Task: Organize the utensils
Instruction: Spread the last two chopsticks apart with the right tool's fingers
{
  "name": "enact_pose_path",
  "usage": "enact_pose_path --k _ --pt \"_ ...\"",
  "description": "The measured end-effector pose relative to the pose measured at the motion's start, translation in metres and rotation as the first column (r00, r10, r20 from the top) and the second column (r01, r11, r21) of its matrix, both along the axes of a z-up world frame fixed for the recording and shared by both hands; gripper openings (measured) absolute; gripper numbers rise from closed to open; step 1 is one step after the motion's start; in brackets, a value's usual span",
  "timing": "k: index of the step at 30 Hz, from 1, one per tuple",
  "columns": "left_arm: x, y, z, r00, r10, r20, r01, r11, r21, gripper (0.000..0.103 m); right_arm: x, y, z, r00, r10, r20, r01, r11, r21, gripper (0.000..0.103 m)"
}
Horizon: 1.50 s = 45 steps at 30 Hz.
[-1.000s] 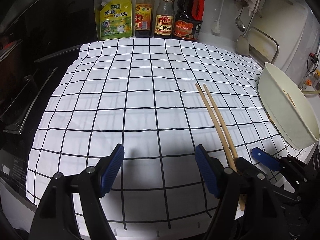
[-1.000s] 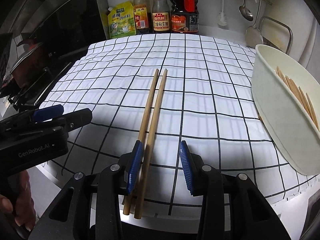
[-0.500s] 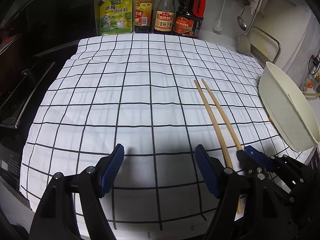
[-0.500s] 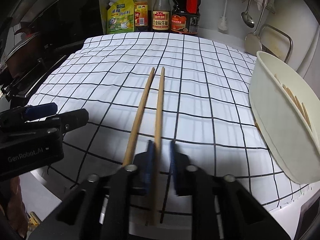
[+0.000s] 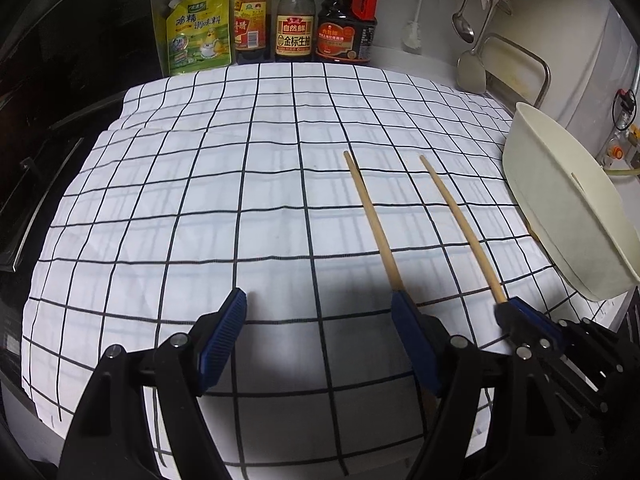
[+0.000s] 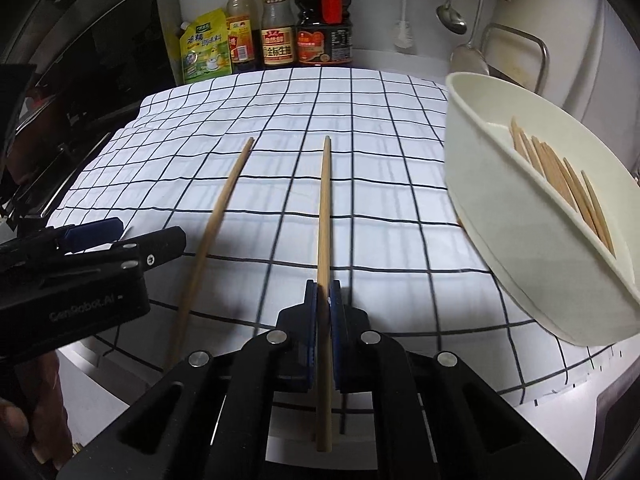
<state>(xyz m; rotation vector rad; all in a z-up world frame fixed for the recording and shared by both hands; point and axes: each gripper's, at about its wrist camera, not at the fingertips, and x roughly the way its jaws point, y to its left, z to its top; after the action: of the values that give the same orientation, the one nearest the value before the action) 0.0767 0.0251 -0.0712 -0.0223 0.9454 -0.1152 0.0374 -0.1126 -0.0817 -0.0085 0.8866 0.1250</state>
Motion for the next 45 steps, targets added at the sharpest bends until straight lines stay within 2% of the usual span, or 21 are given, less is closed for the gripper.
enact_pose_path --k 5,17,20,22,25,26,27,29,32,35,40,43,45 --pt "0.003 -0.003 -0.002 1.0 -0.005 0.007 0.006 1.0 -0.027 0.076 -0.007 -0.008 -0.002 1.0 -0.012 0.017 0.012 1.0 0.007 0.006" --pt "0.002 -0.012 -0.003 1.0 -0.013 0.024 0.013 1.0 -0.013 0.076 -0.011 -0.021 -0.002 0.999 -0.041 0.033 0.04 0.999 0.02 0.006" --pt "0.002 -0.016 -0.003 0.999 -0.016 0.03 0.016 1.0 -0.003 0.08 -0.01 -0.023 -0.001 0.999 -0.041 0.032 0.04 0.999 0.028 0.007" --pt "0.003 -0.017 -0.005 1.0 -0.012 0.025 0.012 1.0 0.008 0.08 -0.011 -0.022 -0.001 0.999 -0.039 0.032 0.038 0.999 0.026 0.01" --pt "0.004 -0.017 -0.009 1.0 -0.007 0.013 0.007 1.0 0.014 0.08 -0.011 -0.023 0.0 0.998 -0.042 0.04 0.042 0.999 0.019 0.023" --pt "0.004 -0.018 -0.01 1.0 -0.006 0.013 0.006 1.0 0.019 0.083 -0.011 -0.023 0.0 0.998 -0.043 0.041 0.042 0.999 0.017 0.027" --pt "0.004 -0.017 -0.011 1.0 -0.004 0.014 0.004 1.0 0.022 0.088 -0.01 -0.023 0.0 0.998 -0.041 0.041 0.04 0.999 0.017 0.028" --pt "0.004 -0.018 -0.013 1.0 -0.004 0.021 0.003 1.0 0.024 0.09 -0.009 -0.024 -0.001 0.998 -0.04 0.038 0.04 0.999 0.017 0.028" --pt "0.002 -0.024 -0.015 0.999 -0.007 0.033 0.005 0.998 0.062 0.091 -0.008 -0.024 -0.002 0.999 -0.04 0.036 0.039 0.999 0.015 0.029" --pt "0.001 -0.023 -0.015 0.999 -0.007 0.042 0.004 0.998 0.058 0.091 -0.004 -0.022 -0.002 0.999 -0.036 0.035 0.036 0.999 -0.002 0.029" --pt "-0.001 -0.023 -0.014 0.999 -0.013 0.046 0.01 0.998 0.058 0.088 0.0 -0.016 -0.004 0.998 -0.02 0.054 0.022 0.999 -0.04 0.029" --pt "-0.005 -0.026 -0.012 0.998 -0.03 0.055 0.026 0.998 0.062 0.077 0.003 -0.014 -0.004 0.999 -0.014 0.051 0.016 0.999 -0.045 0.028" --pt "-0.008 -0.03 -0.01 0.997 -0.046 0.059 0.042 0.997 0.06 0.061 0.004 -0.013 -0.004 0.999 -0.006 0.049 0.008 0.999 -0.044 0.022"
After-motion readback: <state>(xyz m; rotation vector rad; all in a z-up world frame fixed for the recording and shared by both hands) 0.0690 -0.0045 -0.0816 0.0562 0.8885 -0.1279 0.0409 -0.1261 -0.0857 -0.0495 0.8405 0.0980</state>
